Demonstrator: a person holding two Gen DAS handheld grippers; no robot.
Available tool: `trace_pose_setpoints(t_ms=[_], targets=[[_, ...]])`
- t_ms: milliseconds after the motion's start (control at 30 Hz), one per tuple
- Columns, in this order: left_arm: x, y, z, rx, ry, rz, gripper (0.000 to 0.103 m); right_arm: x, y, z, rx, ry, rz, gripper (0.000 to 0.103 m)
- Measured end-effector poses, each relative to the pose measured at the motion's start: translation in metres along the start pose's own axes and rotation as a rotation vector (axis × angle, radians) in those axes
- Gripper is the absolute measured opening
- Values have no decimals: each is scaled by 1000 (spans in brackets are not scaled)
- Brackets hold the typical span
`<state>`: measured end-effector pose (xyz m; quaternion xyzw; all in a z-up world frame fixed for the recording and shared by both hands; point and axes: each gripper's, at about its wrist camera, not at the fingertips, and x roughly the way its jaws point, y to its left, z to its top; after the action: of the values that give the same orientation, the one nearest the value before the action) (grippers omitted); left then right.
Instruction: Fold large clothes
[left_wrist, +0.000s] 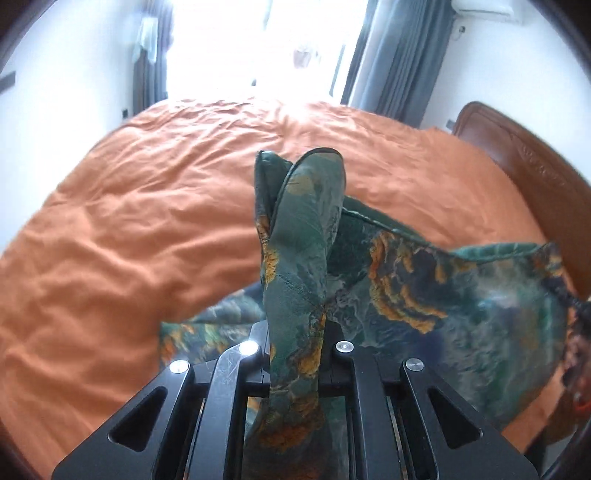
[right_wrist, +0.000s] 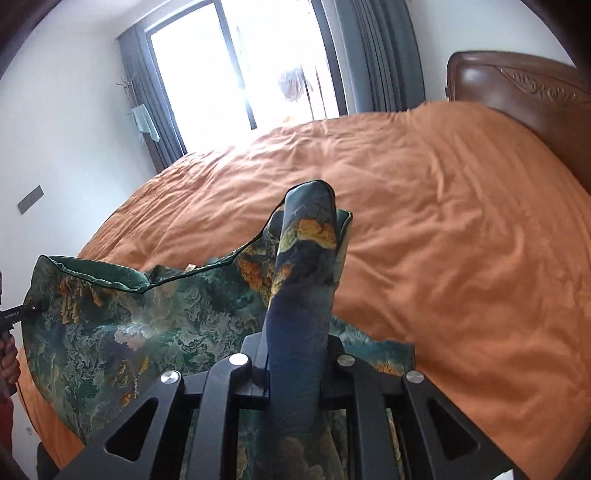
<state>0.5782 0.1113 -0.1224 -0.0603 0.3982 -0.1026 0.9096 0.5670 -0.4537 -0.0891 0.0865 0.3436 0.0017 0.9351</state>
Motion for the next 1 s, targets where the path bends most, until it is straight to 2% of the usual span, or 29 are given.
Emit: trace_pose_setpoints(t_ms=[67, 133, 200, 333, 433, 600, 700, 1000], targets=[[27, 13, -6, -47, 47, 10, 10, 12, -1, 4, 22, 0, -9, 15], [52, 26, -15, -88, 89, 29, 11, 34, -6, 0, 23, 36, -29, 15], [66, 34, -28, -106, 107, 29, 16, 66, -16, -12, 48, 129, -44, 15], [85, 50, -45, -168, 111, -22, 26, 96, -34, -38, 101, 182, -31, 19], [93, 57, -47, -195, 115, -59, 28, 105, -45, -53, 147, 186, 17, 21], [102, 45, -57, -138, 70, -19, 31, 113, -58, -66, 205, 145, 68, 21], [104, 49, -64, -156, 48, -35, 31, 115, -59, -75, 223, 116, 88, 21], [105, 52, -65, -174, 31, -57, 31, 119, -67, -80, 262, 82, 135, 22]])
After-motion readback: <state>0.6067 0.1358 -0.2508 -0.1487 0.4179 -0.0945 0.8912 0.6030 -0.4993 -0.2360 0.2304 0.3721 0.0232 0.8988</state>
